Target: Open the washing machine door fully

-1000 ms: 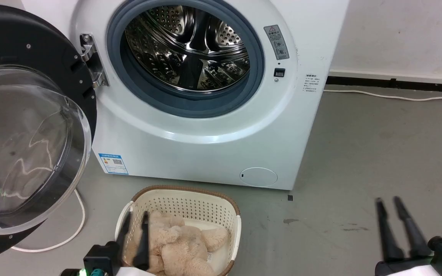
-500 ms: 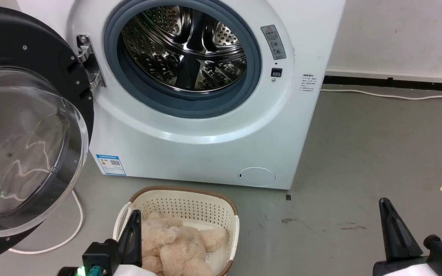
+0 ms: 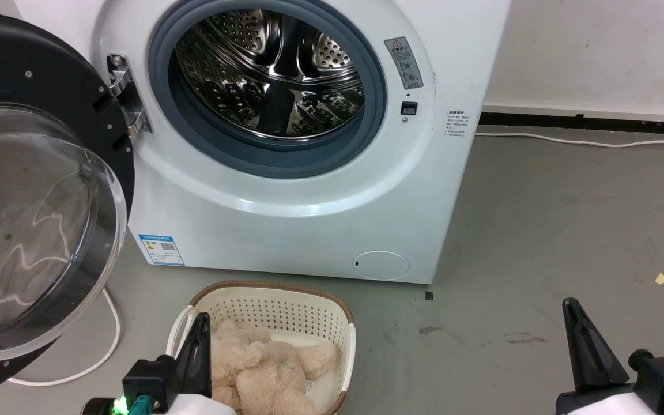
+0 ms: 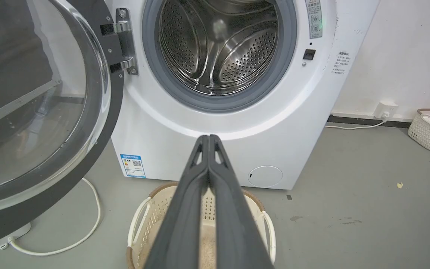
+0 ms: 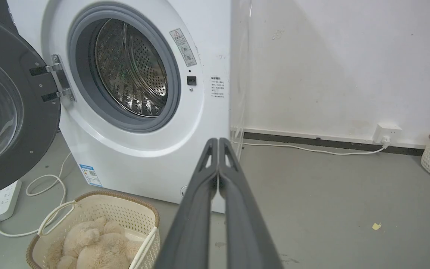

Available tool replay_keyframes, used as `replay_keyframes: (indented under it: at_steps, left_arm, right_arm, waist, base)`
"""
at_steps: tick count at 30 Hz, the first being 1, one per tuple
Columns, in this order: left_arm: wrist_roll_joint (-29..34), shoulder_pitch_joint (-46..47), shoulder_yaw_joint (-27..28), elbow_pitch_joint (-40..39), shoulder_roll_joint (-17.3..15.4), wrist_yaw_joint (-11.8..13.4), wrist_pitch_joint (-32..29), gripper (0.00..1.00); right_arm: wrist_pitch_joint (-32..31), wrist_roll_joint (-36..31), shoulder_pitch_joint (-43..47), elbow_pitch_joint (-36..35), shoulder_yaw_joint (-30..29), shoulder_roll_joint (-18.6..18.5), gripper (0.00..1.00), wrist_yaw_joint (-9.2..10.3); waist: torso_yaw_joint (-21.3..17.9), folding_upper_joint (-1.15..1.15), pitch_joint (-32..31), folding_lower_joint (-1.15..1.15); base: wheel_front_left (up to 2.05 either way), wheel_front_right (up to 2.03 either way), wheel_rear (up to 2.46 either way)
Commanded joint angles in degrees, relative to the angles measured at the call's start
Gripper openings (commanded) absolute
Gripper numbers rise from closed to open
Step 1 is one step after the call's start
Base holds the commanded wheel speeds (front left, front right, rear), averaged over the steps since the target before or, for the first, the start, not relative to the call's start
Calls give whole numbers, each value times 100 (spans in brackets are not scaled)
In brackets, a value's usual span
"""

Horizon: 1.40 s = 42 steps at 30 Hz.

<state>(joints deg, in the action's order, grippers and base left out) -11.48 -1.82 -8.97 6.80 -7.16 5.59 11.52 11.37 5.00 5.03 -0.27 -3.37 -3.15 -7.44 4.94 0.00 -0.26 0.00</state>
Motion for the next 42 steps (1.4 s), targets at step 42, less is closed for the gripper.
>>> replay_keyframes:
  at_steps: [42]
  left_arm:
    - [598, 111, 455, -357, 226, -292, -592, 0]
  right_arm:
    - [-573, -267, -295, 17, 172, 17, 0, -3]
  waist:
    - [-246, 0, 13, 0]
  base:
    - [0, 0, 0]
